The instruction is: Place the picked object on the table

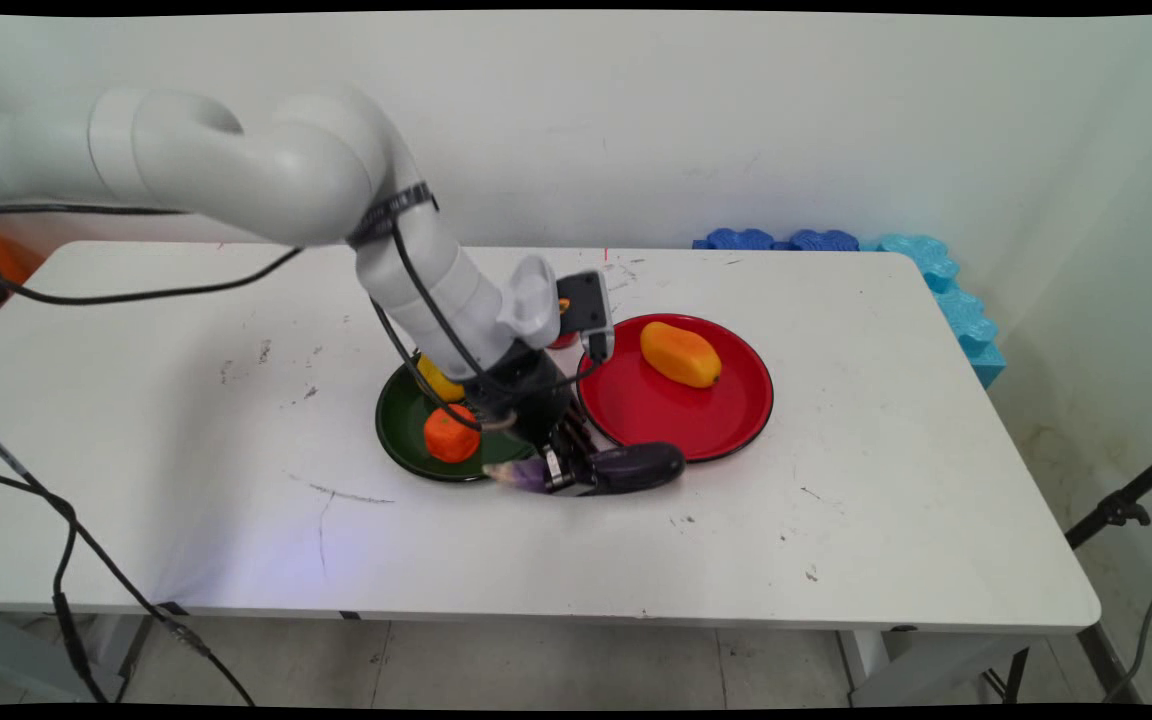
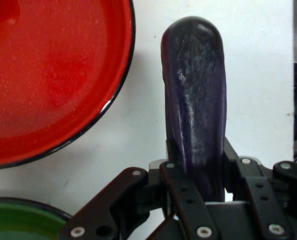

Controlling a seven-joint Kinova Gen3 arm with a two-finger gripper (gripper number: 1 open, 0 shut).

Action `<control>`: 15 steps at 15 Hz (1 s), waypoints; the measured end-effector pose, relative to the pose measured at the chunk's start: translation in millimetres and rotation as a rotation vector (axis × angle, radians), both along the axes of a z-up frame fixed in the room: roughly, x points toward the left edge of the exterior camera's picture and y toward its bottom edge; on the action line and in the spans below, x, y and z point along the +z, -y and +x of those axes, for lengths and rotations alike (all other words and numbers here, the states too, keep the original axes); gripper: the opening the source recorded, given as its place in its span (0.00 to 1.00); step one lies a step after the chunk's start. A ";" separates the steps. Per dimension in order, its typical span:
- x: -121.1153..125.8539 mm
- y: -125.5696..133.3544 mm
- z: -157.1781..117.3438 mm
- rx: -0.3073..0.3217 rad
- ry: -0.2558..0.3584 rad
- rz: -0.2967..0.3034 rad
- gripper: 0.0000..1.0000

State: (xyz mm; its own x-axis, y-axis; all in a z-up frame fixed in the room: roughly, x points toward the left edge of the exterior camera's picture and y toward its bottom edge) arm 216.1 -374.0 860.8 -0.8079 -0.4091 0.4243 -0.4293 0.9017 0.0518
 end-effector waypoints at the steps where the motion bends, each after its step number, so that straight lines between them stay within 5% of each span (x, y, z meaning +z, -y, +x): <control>1: -6.5 -0.3 0.6 0.009 0.001 0.000 0.00; 11: -47.9 -3.7 1.0 0.072 -0.007 0.001 0.00; 12: -49.6 -4.3 0.8 0.075 -0.010 0.001 1.00; 15: -51.4 -4.5 -0.7 0.075 -0.025 -0.005 1.00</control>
